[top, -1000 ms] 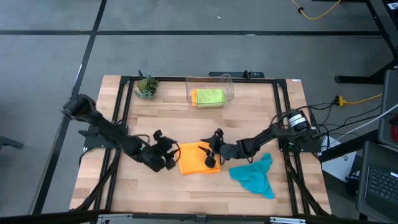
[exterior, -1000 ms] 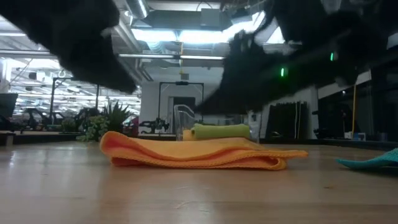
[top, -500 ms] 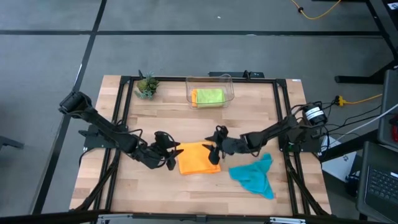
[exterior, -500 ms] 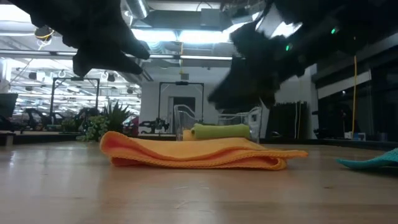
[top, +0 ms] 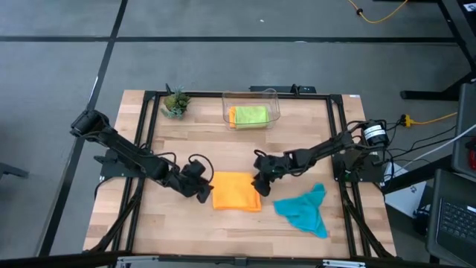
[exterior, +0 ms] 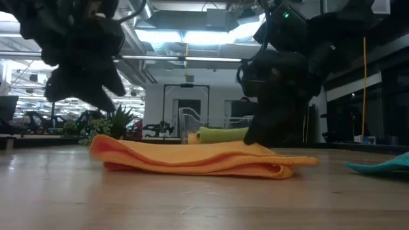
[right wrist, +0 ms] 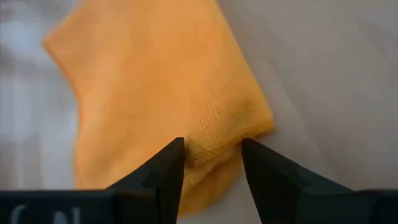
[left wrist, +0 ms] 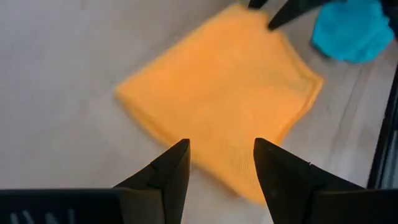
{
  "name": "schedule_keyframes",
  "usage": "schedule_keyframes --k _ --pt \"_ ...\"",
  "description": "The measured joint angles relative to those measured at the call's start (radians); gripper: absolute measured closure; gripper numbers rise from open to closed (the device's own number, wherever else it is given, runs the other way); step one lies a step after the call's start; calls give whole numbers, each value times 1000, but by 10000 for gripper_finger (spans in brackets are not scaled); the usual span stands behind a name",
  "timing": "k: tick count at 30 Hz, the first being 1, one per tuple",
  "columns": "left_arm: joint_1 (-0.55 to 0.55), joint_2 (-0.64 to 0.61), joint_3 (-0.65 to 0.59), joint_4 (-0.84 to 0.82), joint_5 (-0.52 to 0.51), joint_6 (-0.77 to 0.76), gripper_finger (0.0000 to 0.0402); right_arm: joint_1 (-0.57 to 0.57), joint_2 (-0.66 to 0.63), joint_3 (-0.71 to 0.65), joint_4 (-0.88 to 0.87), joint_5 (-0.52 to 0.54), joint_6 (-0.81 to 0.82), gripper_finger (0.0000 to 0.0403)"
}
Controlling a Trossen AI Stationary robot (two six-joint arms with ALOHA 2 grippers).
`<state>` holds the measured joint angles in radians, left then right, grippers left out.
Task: Fold microfiber towels
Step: Fold the orange microfiber cloth
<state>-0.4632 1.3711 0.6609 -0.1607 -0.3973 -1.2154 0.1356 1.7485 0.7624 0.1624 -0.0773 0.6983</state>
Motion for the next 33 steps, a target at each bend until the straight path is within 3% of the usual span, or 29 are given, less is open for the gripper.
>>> schedule_keyframes --k 8,21,27,33 --pt "16 0 -10 -177 64 -198 230 -19 6 1 -55 3 31 238" --pt "157 0 -274 305 143 -250 231 -27 11 1 -51 1 4 238" --pt "219 40 -250 317 214 -210 231 -27 11 1 -46 4 1 238" --pt "265 184 -169 370 279 -134 231 -27 13 1 -34 8 -3 238"
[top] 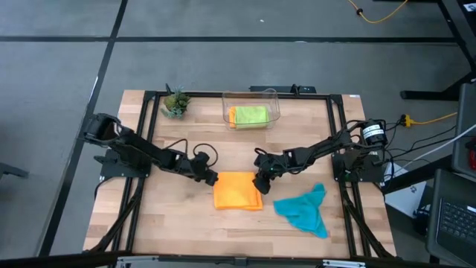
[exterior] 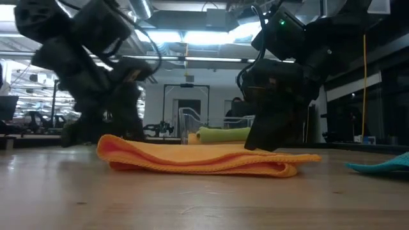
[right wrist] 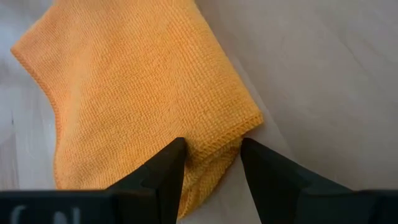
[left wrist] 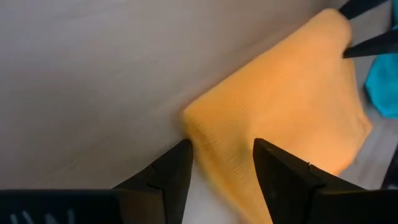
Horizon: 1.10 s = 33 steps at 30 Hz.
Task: Fold microfiber towels
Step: Fold the orange microfiber cloth
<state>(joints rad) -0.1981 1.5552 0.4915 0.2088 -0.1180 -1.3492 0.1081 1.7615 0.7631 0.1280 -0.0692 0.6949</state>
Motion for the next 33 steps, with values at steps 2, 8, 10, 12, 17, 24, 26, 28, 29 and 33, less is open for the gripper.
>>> schedule_keyframes --k 2,8,10,12,17,24,26,28,29,33 --pt "8 35 21 40 12 34 231 0 0 0 0 0 0 238" --pt "17 83 60 105 51 79 231 1 0 0 3 0 0 238" --pt "18 97 64 111 65 80 231 1 0 -1 6 5 -1 238" --pt "17 116 65 109 68 78 231 1 0 -1 8 23 -11 238" --pt "16 144 68 125 76 79 232 3 0 -1 8 30 -23 237" --pt "16 150 64 156 86 128 232 20 20 -1 32 10 -23 238" --pt "15 150 65 150 84 130 233 23 45 2 61 10 -22 238" --pt "15 150 65 146 79 139 238 24 65 3 81 20 -22 240" --pt "14 150 65 145 74 155 242 25 74 3 87 27 -19 244" --pt "13 151 64 131 65 203 279 24 84 4 91 32 -19 280"
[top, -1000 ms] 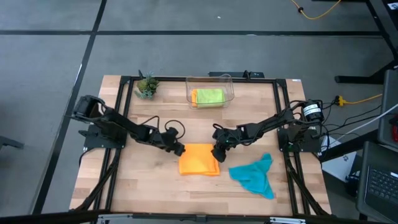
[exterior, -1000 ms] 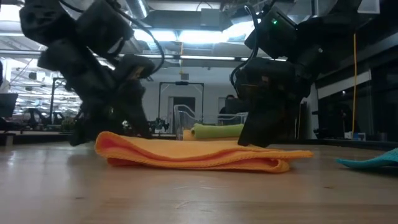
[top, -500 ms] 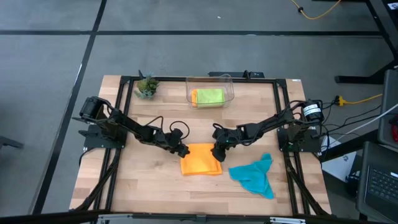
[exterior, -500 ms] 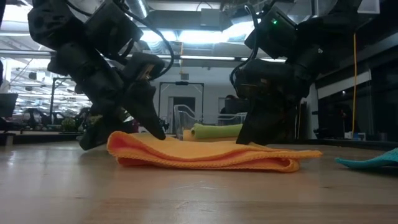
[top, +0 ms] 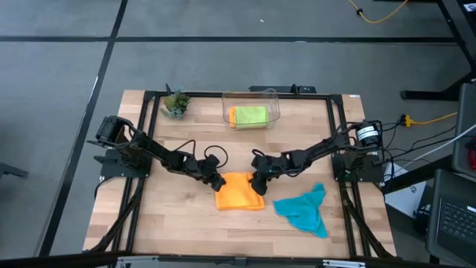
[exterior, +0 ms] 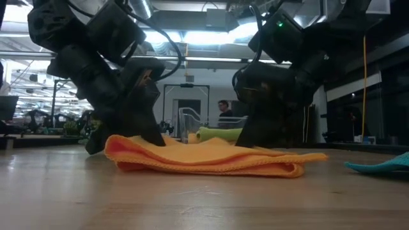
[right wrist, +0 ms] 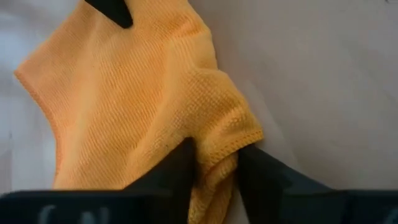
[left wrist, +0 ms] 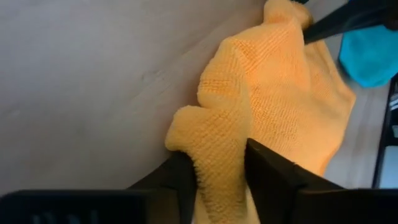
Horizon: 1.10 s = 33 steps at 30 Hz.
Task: Fold microfiber towels
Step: Fold the orange microfiber cloth
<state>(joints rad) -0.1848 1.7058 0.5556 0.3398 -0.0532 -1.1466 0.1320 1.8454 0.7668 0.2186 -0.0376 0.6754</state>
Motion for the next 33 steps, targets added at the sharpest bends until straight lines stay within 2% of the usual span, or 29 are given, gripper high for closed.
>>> schedule_keyframes --k 5,7,15,20,24,28,33 --pt "-1 1 -2 -19 -16 57 369 -1 -2 -2 -7 10 -4 370" --pt "-10 1 -2 -19 -54 76 391 1 -5 -2 -7 22 -23 388" --pt "-41 -28 -3 -26 -113 144 400 4 -41 4 -8 49 -97 396" --pt "-63 -96 -8 -58 -225 338 401 7 -42 40 -22 74 -200 397" --pt "-68 -158 -6 -93 -306 408 401 16 -43 89 -52 140 -254 397" --pt "-83 -202 -6 -121 -394 491 401 37 -43 121 -104 266 -325 397" --pt "-82 -246 -5 -174 -422 495 401 53 -45 154 -141 354 -365 397"
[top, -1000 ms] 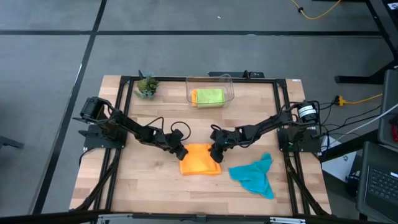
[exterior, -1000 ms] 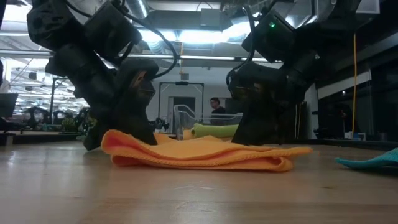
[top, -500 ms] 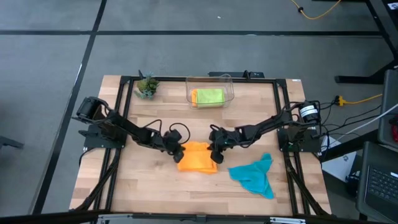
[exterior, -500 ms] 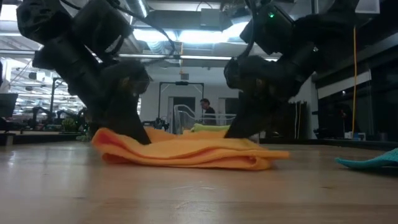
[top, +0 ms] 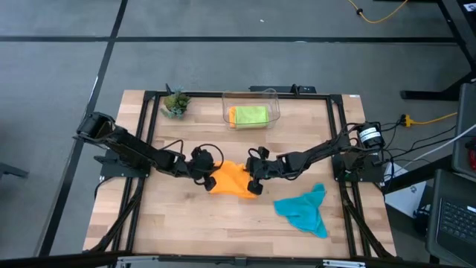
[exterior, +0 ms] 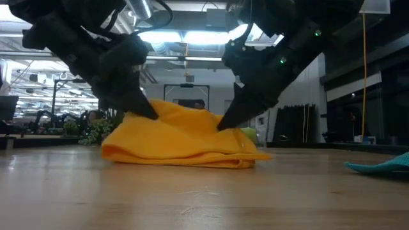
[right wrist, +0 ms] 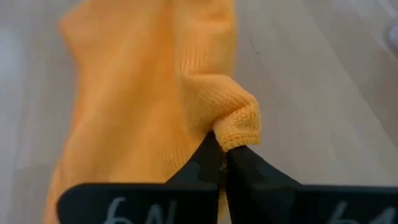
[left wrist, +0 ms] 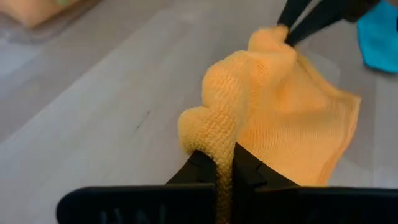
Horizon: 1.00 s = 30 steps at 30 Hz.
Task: Fold microfiber towels
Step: Fold the orange microfiber cloth
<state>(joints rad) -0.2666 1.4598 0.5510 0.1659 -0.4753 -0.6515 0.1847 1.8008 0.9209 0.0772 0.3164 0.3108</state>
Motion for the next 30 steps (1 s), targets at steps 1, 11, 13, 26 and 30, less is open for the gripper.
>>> schedule_keyframes --k 1,11,13,26,30 --pt "0 -2 0 -15 1 -9 401 1 0 2 -13 9 6 394" --pt "1 5 1 -56 31 -47 336 0 0 4 -56 8 77 281" --pt "5 5 1 -64 32 -48 313 0 0 4 -56 8 77 262" --pt "83 -109 2 -191 31 -52 211 -1 -43 5 -59 30 53 220" --pt "108 -188 2 -278 31 -85 207 -1 -97 5 -66 67 19 220"
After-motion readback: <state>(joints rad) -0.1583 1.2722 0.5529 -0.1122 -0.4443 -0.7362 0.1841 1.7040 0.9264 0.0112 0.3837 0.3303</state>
